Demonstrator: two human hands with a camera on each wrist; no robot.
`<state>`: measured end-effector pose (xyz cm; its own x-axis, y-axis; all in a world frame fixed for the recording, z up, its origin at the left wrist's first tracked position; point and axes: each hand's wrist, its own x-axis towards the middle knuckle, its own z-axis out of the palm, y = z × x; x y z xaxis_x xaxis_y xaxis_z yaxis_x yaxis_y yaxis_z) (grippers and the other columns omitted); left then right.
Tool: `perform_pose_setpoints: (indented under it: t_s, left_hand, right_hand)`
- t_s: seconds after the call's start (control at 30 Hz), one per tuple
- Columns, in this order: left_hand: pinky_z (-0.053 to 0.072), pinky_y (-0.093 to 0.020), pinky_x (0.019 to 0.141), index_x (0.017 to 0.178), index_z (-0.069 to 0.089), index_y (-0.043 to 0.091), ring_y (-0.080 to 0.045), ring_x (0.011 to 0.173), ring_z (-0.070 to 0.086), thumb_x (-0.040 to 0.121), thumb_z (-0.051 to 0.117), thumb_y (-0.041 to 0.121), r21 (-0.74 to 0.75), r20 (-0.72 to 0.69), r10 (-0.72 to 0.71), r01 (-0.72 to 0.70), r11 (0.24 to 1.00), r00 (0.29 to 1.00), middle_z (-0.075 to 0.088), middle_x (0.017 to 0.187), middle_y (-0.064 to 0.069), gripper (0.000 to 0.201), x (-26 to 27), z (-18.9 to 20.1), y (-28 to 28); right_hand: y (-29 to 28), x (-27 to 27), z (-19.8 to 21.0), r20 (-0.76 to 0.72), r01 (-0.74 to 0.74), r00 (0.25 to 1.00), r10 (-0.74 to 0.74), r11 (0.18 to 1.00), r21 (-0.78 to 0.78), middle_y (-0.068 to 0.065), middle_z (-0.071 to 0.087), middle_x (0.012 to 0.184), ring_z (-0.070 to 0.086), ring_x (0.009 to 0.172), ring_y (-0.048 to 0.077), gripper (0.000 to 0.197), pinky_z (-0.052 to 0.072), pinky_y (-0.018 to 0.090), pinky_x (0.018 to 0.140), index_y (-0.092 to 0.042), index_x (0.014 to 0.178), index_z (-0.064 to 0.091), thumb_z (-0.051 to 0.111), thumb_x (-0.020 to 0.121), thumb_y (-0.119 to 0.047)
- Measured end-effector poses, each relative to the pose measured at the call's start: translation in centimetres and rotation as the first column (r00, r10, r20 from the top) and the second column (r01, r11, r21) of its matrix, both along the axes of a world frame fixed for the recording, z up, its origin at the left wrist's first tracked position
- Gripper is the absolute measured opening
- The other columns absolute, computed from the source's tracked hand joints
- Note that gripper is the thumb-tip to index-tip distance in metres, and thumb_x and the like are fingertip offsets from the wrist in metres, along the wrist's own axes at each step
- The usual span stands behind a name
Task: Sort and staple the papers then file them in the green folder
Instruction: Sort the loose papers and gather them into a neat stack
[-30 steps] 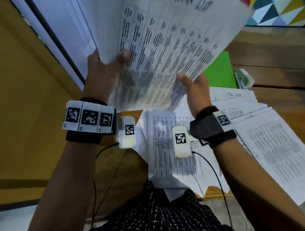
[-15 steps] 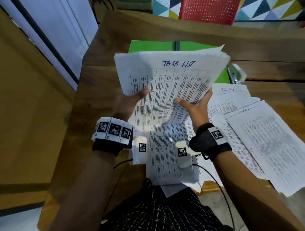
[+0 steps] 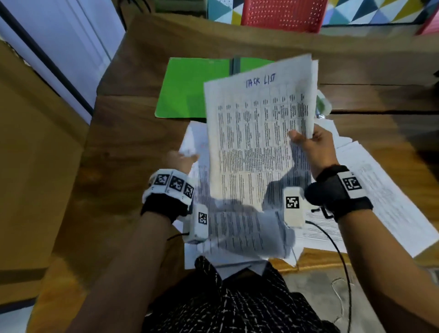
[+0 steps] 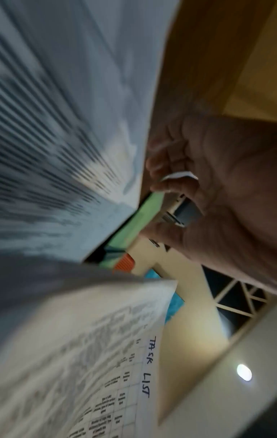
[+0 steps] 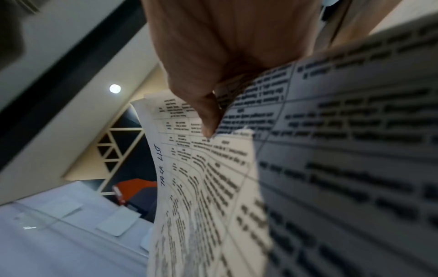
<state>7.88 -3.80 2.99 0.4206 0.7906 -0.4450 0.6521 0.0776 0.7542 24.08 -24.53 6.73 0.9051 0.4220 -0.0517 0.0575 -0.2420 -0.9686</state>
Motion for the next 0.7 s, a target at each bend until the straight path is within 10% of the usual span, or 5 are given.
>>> perform_pose_setpoints:
  t_s: [0.1, 0.23, 0.47, 0.7]
  left_hand:
    - [0.039, -0.040, 0.102, 0.132, 0.042, -0.004, -0.034, 0.129, 0.043, 0.078, 0.070, 0.038, -0.043, -0.416, -0.103, 0.094, 0.995, 0.903, 0.046, 0.138, -0.023, 0.074, -0.6, -2.8, -2.5]
    - [0.035, -0.041, 0.106, 0.128, 0.039, -0.003, -0.035, 0.130, 0.036, 0.074, 0.074, 0.032, 0.077, -0.543, -0.020, 0.074, 0.994, 0.839, 0.038, 0.138, -0.021, 0.073, -0.1, -4.2, -5.0]
    - [0.040, -0.040, 0.102, 0.131, 0.051, 0.004, -0.037, 0.125, 0.048, 0.090, 0.052, 0.014, 0.194, -0.204, 0.127, -0.088, 0.977, 0.971, 0.054, 0.134, -0.020, 0.042, 0.9, -3.0, -5.0]
    - [0.035, -0.037, 0.108, 0.134, 0.045, 0.006, -0.031, 0.129, 0.046, 0.091, 0.046, 0.034, 0.589, 0.185, 0.244, -0.306, 0.748, 0.952, 0.049, 0.139, -0.017, 0.051, 1.1, 7.1, 0.9]
  right_hand:
    - [-2.2, 1.4, -2.9, -0.099, 0.015, 0.995, -0.031, 0.987, -0.161, 0.009, 0.066, 0.083, 0.061, 0.073, 0.009, 0.016, 0.051, 0.026, 0.072, 0.001, 0.101, 0.062, 0.059, 0.087, -0.005]
    - [-3.9, 1.7, -6.4, -0.215, -0.025, 0.975, -0.050, 0.942, -0.336, 0.013, 0.059, 0.093, 0.054, 0.073, 0.019, 0.031, 0.041, 0.003, 0.039, 0.010, 0.113, 0.058, 0.059, 0.087, -0.005]
    - [-4.7, 0.8, -9.3, -0.322, -0.125, 0.947, -0.009, 0.911, -0.393, 0.015, 0.058, 0.092, 0.051, 0.081, 0.021, 0.029, 0.042, 0.029, 0.069, 0.010, 0.113, 0.056, 0.057, 0.089, -0.007]
    - [-5.3, 1.1, -9.2, -0.289, -0.153, 0.956, 0.040, 0.913, -0.379, 0.012, 0.061, 0.086, 0.049, 0.068, 0.018, 0.033, 0.047, 0.032, 0.060, 0.005, 0.124, 0.044, 0.043, 0.092, 0.004]
